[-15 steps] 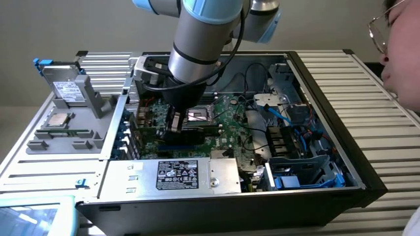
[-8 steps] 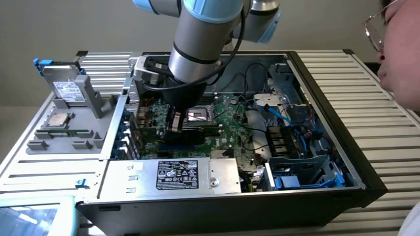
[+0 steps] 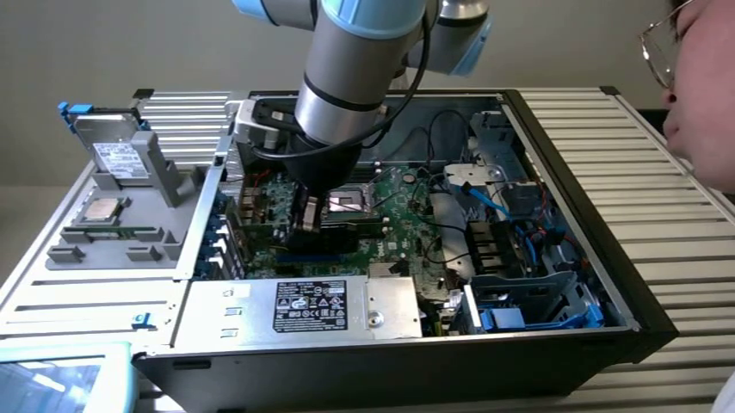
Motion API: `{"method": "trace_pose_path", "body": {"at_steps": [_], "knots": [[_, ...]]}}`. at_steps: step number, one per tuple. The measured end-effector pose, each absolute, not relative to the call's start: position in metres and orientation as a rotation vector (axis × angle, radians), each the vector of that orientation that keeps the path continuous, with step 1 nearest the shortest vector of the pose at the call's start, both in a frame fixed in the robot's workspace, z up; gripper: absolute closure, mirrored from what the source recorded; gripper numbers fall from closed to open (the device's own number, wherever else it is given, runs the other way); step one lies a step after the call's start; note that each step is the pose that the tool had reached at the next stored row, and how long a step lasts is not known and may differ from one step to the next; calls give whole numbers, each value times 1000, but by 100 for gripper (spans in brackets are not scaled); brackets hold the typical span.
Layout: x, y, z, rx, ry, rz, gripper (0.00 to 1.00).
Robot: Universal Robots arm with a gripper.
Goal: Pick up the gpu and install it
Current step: 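Pick up the gpu and move the gpu toward the slot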
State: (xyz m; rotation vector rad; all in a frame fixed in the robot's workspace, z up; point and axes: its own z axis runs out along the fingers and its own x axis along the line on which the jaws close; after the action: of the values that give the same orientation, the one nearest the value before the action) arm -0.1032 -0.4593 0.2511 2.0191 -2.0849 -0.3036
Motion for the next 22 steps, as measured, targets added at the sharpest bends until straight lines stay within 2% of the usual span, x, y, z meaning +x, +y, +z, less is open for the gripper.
{"method": "trace_pose_path", "body": {"at_steps": [22], "knots": [[-101, -459, 252, 2036, -2066, -301, 72]]}}
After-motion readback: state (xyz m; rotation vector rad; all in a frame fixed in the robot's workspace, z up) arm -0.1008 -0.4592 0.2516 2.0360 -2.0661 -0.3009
